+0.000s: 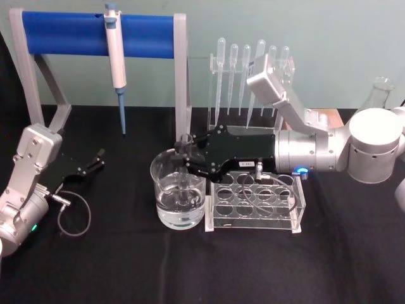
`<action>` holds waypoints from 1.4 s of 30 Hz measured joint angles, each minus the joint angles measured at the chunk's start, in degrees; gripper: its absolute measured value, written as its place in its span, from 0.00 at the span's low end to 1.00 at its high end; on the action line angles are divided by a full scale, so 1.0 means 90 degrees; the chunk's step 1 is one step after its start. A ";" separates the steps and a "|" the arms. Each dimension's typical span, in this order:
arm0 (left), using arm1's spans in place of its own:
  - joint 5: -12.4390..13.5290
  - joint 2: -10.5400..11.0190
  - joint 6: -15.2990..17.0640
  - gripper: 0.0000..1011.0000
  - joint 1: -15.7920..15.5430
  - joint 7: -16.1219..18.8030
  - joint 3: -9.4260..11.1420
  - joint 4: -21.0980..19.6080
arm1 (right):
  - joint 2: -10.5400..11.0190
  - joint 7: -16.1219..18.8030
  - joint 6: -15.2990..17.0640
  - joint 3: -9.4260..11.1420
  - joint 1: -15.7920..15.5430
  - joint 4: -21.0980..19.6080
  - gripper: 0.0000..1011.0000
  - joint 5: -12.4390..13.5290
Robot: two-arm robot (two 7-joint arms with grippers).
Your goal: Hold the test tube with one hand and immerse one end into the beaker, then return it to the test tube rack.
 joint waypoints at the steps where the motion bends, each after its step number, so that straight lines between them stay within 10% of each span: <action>1: -0.0001 0.0000 0.0000 0.99 0.0000 0.0000 0.0000 0.0000 | -0.0013 -0.0004 -0.0014 0.0005 -0.0014 0.0012 0.24 -0.0015; 42: 0.0000 0.0000 0.0000 0.99 -0.0001 0.0000 0.0000 0.0000 | -0.0326 -0.0123 -0.0347 0.0264 -0.0435 0.0407 0.24 -0.0334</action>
